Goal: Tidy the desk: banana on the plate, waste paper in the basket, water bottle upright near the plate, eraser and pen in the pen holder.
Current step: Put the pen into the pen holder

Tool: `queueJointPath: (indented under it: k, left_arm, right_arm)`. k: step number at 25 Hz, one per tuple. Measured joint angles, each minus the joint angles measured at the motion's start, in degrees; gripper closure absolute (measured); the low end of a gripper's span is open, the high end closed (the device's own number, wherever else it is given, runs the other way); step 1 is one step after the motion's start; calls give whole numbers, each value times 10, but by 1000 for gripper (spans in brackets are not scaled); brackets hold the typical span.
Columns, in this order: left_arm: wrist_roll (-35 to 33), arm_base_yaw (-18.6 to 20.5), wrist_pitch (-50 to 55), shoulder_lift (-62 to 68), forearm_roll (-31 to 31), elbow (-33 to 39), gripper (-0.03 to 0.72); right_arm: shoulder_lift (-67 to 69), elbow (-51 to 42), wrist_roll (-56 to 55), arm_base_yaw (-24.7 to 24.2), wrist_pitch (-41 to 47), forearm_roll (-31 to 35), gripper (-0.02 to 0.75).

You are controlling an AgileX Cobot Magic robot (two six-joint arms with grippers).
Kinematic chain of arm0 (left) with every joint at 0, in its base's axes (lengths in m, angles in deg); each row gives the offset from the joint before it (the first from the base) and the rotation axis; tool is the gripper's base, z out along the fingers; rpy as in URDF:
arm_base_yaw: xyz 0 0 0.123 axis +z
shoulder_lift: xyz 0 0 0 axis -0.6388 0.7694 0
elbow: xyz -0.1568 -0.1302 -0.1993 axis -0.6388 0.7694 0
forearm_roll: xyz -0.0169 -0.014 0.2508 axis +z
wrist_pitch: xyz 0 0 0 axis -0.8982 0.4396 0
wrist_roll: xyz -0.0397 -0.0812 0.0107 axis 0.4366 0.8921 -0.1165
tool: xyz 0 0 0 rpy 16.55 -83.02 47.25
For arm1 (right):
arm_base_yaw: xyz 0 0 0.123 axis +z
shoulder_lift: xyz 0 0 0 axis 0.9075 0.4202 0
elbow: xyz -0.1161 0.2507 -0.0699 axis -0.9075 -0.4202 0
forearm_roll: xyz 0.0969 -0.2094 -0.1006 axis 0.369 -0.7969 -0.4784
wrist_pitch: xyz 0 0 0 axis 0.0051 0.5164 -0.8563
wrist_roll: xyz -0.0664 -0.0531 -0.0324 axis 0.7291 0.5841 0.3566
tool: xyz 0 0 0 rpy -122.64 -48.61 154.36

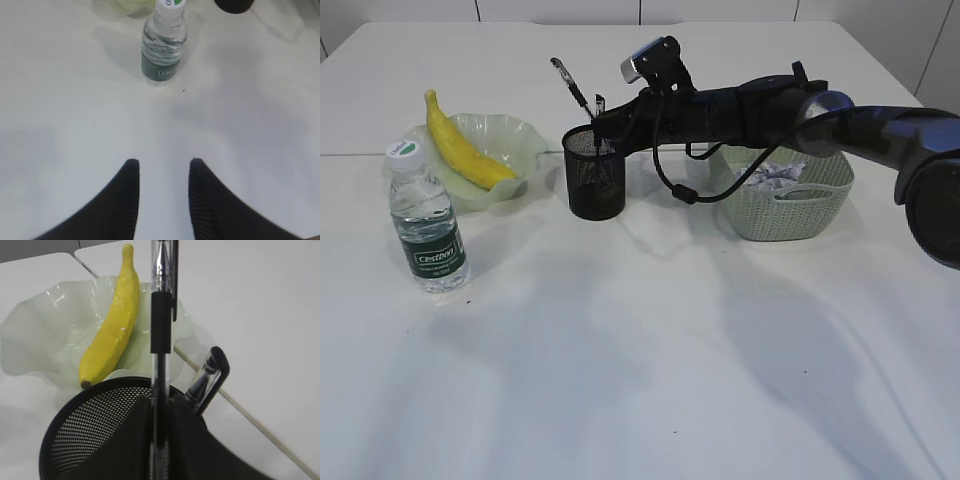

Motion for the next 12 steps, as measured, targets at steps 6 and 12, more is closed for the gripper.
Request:
queueJointPath:
  k: [6, 12]
  left_arm:
    - [0, 0, 0, 0, -1, 0, 452]
    - [0, 0, 0, 0, -1, 0, 452]
  right_arm:
    - [0, 0, 0, 0, 0, 0, 636]
    - [0, 0, 0, 0, 1, 0, 600]
